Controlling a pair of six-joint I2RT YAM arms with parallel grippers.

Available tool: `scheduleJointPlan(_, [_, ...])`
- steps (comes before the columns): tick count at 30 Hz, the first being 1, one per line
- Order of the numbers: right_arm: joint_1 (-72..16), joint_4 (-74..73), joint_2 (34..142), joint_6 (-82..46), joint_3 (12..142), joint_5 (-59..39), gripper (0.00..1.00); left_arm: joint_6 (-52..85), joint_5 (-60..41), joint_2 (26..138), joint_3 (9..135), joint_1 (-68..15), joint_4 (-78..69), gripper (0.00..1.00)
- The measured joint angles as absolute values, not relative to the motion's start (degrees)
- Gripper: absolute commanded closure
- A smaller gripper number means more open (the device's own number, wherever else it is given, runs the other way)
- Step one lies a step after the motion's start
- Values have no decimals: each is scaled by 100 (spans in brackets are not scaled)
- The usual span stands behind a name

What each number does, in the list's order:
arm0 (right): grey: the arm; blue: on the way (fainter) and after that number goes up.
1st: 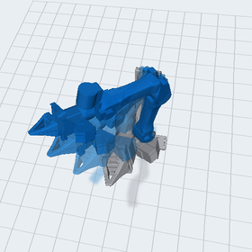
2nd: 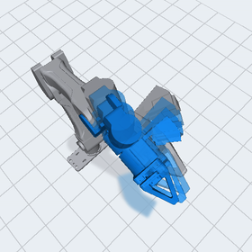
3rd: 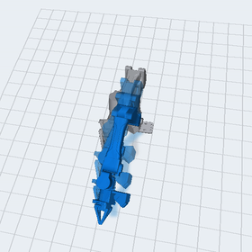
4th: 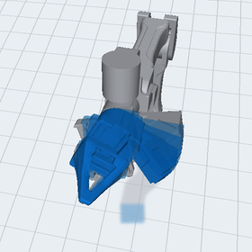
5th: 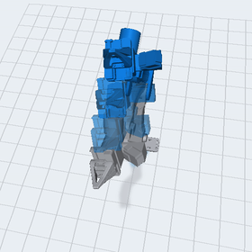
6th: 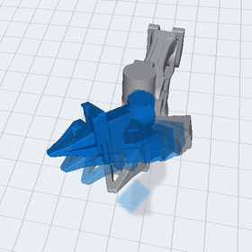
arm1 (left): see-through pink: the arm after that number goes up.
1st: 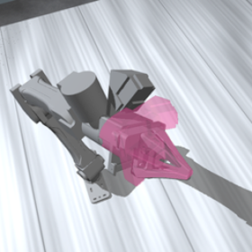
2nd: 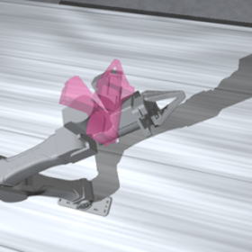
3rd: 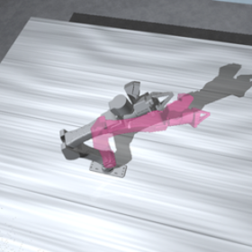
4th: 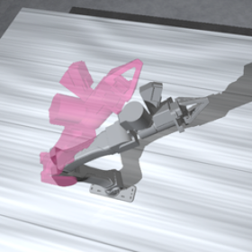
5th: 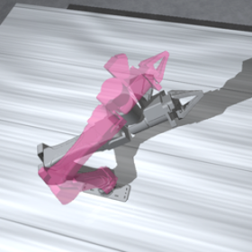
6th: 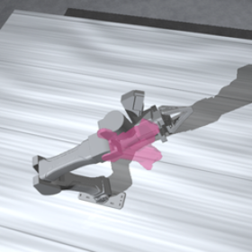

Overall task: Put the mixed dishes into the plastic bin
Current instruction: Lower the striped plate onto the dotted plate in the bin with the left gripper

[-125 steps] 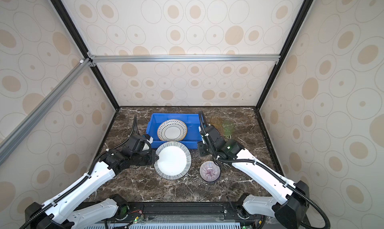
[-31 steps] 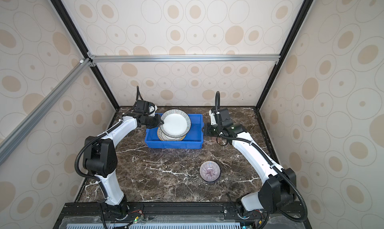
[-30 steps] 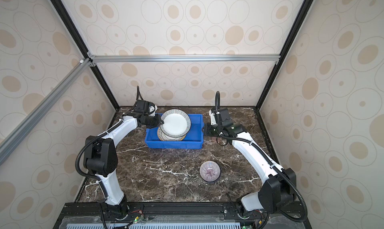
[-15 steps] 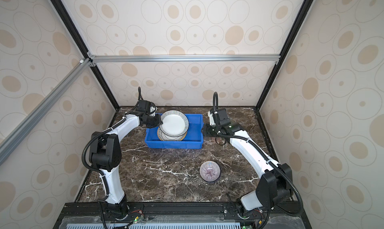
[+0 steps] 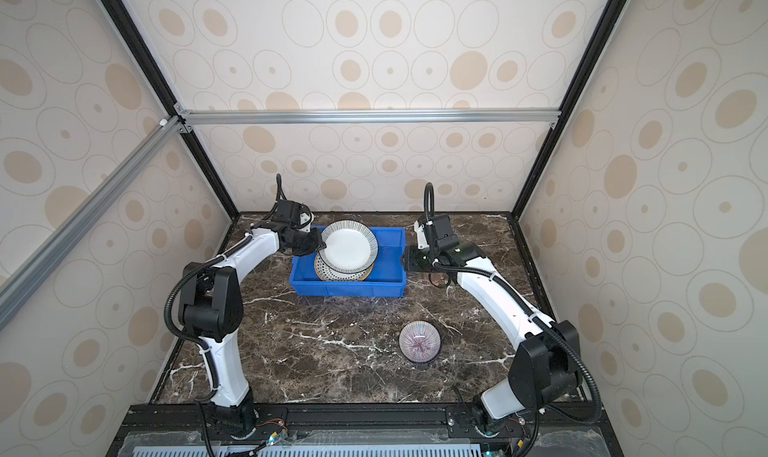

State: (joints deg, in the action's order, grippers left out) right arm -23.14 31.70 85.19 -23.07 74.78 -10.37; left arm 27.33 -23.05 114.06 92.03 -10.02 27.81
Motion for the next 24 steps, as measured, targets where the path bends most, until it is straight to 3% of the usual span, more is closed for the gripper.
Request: scheduleJointPlan(24, [-2314, 3173, 8519, -2451, 7478, -1256, 51, 2709, -2370, 11406, 8877, -945, 2749, 100])
